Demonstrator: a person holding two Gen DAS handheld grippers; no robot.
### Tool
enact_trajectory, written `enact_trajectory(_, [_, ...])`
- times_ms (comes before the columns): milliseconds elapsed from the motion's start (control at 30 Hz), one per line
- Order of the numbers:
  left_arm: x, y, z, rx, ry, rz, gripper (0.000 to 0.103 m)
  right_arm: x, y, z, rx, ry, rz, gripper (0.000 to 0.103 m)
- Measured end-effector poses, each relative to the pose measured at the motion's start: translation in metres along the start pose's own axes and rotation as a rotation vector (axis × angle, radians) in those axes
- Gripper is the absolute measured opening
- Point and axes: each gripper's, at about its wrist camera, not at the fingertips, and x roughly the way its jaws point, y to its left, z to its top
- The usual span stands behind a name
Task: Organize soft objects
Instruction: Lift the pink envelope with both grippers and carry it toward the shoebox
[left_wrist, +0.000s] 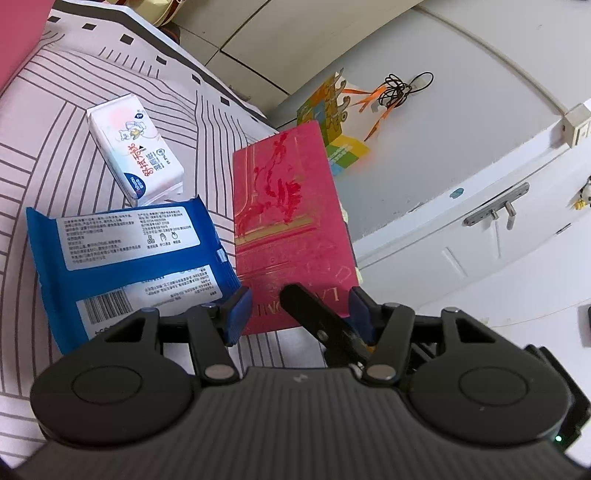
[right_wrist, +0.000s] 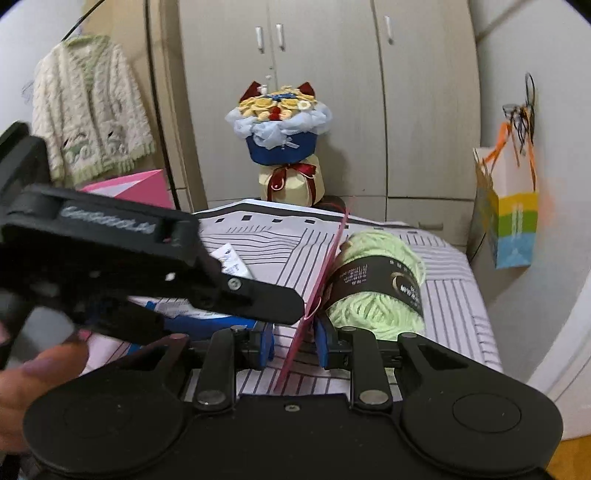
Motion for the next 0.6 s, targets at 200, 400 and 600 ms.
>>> enact_trajectory(200, [-0.008, -0.002, 0.0, 0.008, -0.045, 0.014, 0.057, -0.016, -0.008, -0.002, 0.129, -0.039, 0.04, 0.004])
enact_trajectory(400, [-0.012, -0.001, -0.003, -0.026, -0.059, 0.02, 0.068, -0.036, -0.013, -0.009, 0.28, -0.05, 0.079, 0.004])
enact_trajectory(600, [-0.012, -0.005, -0.019, -0.035, -0.03, 0.043, 0.076, -0.05, -0.022, -0.028, 0.46, -0.072, 0.103, 0.004])
